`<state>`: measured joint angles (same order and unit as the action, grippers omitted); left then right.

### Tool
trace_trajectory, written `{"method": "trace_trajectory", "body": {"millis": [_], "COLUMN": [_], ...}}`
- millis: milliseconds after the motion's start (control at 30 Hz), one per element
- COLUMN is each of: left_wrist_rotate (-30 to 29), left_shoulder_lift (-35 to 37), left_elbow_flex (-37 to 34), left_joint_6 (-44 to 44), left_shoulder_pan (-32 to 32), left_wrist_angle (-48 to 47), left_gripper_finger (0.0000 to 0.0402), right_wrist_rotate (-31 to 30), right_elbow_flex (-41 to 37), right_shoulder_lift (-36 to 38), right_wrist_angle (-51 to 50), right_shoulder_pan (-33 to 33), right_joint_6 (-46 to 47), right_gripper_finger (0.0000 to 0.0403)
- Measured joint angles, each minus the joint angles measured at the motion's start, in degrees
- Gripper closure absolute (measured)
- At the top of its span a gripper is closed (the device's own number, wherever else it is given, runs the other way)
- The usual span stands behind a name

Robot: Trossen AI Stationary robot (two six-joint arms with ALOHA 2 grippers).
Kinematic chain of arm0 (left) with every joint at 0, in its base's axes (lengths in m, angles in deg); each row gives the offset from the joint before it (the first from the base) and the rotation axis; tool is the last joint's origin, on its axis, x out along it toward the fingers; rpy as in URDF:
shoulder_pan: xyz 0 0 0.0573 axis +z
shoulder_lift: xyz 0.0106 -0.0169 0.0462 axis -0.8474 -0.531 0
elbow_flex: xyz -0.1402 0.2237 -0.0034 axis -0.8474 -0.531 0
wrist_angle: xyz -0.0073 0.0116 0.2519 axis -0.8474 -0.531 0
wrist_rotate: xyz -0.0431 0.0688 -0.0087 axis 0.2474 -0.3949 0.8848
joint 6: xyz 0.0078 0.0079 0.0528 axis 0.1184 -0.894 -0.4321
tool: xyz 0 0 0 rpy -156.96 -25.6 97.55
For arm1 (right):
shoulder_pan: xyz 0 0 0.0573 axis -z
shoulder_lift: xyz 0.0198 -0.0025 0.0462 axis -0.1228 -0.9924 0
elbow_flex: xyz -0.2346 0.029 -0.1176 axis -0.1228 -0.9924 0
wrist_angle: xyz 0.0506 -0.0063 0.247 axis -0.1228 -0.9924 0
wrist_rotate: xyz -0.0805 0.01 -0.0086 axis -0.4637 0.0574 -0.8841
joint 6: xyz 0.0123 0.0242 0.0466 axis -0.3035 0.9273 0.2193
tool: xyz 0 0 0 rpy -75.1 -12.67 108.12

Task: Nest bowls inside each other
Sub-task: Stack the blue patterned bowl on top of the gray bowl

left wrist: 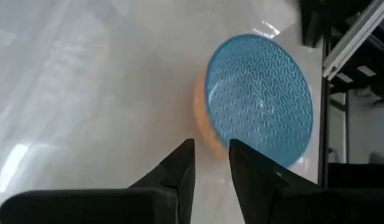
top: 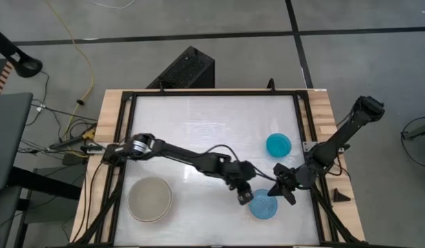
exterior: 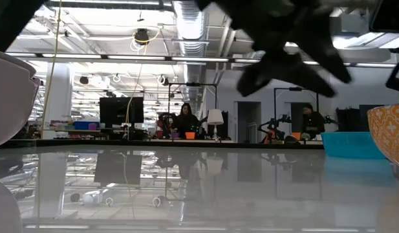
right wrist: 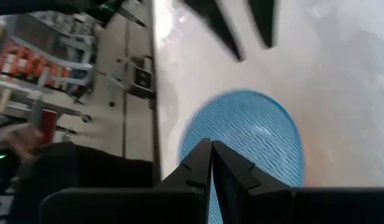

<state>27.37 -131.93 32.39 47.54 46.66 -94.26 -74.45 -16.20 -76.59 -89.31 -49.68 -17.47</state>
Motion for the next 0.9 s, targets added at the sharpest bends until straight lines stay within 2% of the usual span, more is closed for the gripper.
{"method": "trace_trajectory", "body": {"millis": [133, 300, 667, 900], "left_wrist_rotate": [-0.44, 1.37, -4.47, -5.70], "left_shoulder_lift": [-6.43, -11.01, -12.42, -12.42], "left_elbow_flex": [10.25, 16.79, 17.15, 17.10], "left_joint_6": [-0.92, -0.76, 0.60, 0.58], "left_shoulder_pan": [0.03, 0.24, -0.87, -1.96], "left_wrist_angle": [-7.56, -8.24, -9.77, -9.88], "left_gripper_finger": [0.0322, 0.0325, 0.0325, 0.0325], "right_wrist_rotate": [-0.11, -0.11, 0.21, 0.33], "right_elbow_flex": [0.00, -0.02, -0.02, -0.02], "right_shoulder_lift": [1.30, 1.46, 1.44, 1.44], "right_wrist_angle": [-4.69, -5.68, -5.79, -6.98], "right_shoulder_pan": [-1.01, -1.68, -1.69, -1.64], "right_joint_6": [2.99, 3.61, 3.14, 1.76], "right_gripper_finger": [0.0353, 0.0353, 0.0353, 0.0353]}}
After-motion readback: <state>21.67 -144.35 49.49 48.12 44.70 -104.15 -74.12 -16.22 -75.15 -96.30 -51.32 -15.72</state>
